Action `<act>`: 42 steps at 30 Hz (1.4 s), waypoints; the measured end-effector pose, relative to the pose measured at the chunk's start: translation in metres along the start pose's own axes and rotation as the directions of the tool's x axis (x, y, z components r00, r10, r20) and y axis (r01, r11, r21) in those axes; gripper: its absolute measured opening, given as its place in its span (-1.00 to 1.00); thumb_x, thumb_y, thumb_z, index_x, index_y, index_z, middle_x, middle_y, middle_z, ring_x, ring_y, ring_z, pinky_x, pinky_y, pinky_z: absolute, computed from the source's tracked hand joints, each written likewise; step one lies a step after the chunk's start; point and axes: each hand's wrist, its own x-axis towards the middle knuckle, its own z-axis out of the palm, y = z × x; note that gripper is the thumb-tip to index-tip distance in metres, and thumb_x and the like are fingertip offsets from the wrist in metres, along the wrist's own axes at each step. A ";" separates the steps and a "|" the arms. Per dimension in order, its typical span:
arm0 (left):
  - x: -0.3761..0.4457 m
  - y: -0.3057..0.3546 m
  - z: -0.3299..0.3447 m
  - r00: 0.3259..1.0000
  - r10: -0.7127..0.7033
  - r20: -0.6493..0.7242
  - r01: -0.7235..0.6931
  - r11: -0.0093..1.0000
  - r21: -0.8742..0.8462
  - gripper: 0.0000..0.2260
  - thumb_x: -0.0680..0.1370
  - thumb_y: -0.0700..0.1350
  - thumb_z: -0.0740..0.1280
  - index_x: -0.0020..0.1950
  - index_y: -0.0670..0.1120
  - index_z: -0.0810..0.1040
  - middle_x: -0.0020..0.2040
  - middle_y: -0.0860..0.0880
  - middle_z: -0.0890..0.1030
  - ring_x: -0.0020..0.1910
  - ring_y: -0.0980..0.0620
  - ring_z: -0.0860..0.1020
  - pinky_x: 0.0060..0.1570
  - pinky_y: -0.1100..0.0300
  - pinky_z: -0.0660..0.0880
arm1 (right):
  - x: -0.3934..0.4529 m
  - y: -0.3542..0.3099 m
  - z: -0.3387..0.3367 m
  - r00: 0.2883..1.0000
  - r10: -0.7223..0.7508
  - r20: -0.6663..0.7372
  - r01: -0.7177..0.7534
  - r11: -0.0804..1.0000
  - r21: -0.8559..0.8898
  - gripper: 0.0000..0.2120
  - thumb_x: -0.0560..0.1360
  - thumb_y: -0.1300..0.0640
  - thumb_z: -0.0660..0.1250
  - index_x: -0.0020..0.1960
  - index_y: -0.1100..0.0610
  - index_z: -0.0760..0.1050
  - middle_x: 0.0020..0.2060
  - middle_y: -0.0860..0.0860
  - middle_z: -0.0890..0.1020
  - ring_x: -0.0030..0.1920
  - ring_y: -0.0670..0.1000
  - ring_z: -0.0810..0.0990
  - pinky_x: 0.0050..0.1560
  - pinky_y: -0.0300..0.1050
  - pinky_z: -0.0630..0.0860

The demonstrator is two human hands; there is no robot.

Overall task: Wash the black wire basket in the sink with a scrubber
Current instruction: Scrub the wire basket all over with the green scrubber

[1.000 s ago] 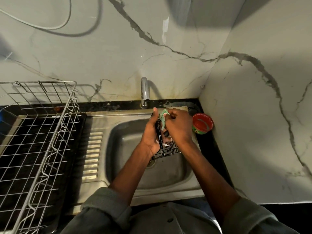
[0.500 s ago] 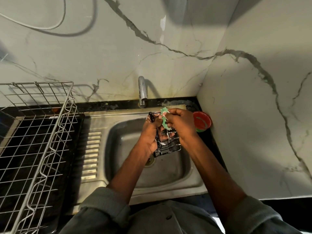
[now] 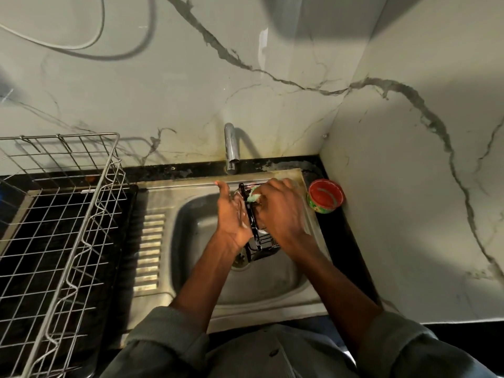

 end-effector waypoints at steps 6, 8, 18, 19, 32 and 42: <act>-0.012 -0.001 0.012 0.999 -0.009 0.050 0.011 1.000 -0.026 -0.11 0.54 0.55 0.02 0.49 -0.14 0.49 0.35 -0.22 0.63 0.37 -0.22 0.58 0.46 -0.19 0.41 | 0.003 -0.013 0.003 0.996 -0.090 0.014 0.089 0.991 0.101 -0.76 0.46 0.30 0.45 0.09 0.10 0.65 0.03 -0.01 0.63 0.03 -0.04 0.56 0.07 -0.12 0.55; -0.009 0.000 0.013 0.999 -0.006 0.051 0.005 0.999 0.031 -0.10 0.53 0.57 -0.02 0.51 -0.10 0.47 0.35 -0.20 0.63 0.36 -0.21 0.59 0.36 -0.19 0.50 | 0.011 0.000 0.000 0.999 0.041 -0.022 -0.038 0.991 0.125 -0.72 0.44 0.37 0.45 0.08 0.09 0.66 0.01 -0.03 0.66 0.01 -0.05 0.59 0.07 -0.10 0.59; -0.004 -0.010 0.014 0.997 -0.016 0.070 0.011 0.997 0.070 -0.17 0.59 0.52 -0.07 0.47 -0.08 0.52 0.33 -0.12 0.65 0.26 -0.06 0.65 0.05 0.05 0.65 | 0.023 -0.011 0.003 0.990 0.137 -0.021 -0.134 0.984 0.120 -0.74 0.43 0.30 0.50 0.09 0.14 0.60 0.02 0.03 0.64 0.02 0.01 0.56 0.03 -0.11 0.55; -0.005 -0.008 0.015 0.997 -0.010 0.080 0.007 0.999 0.040 -0.19 0.62 0.48 -0.09 0.45 -0.09 0.54 0.27 -0.14 0.68 0.21 -0.06 0.68 0.02 0.07 0.65 | 0.023 -0.013 0.004 0.999 0.052 -0.008 -0.051 0.993 0.109 -0.75 0.43 0.31 0.50 0.07 0.14 0.60 0.00 0.02 0.63 -0.01 0.00 0.56 -0.02 -0.12 0.54; -0.004 -0.004 0.019 0.993 0.054 0.107 -0.054 0.999 -0.001 -0.24 0.61 0.48 -0.05 0.49 -0.04 0.49 0.36 -0.11 0.63 0.32 -0.14 0.61 0.20 -0.13 0.60 | 0.021 0.013 0.003 0.997 0.076 -0.030 -0.071 0.987 0.144 -0.84 0.61 0.20 0.35 0.15 0.13 0.65 0.07 -0.01 0.62 0.10 -0.02 0.52 0.05 -0.23 0.30; -0.006 -0.012 0.023 0.991 0.050 0.122 -0.055 0.998 0.033 -0.35 0.69 0.34 0.01 0.17 -0.17 0.63 0.06 -0.20 0.71 -0.04 -0.10 0.69 -0.06 -0.04 0.67 | 0.026 0.027 -0.016 0.939 0.343 0.006 -0.337 0.920 0.200 -0.77 0.46 0.35 0.38 -0.02 0.08 0.71 -0.10 -0.01 0.73 -0.09 -0.02 0.67 -0.17 -0.22 0.46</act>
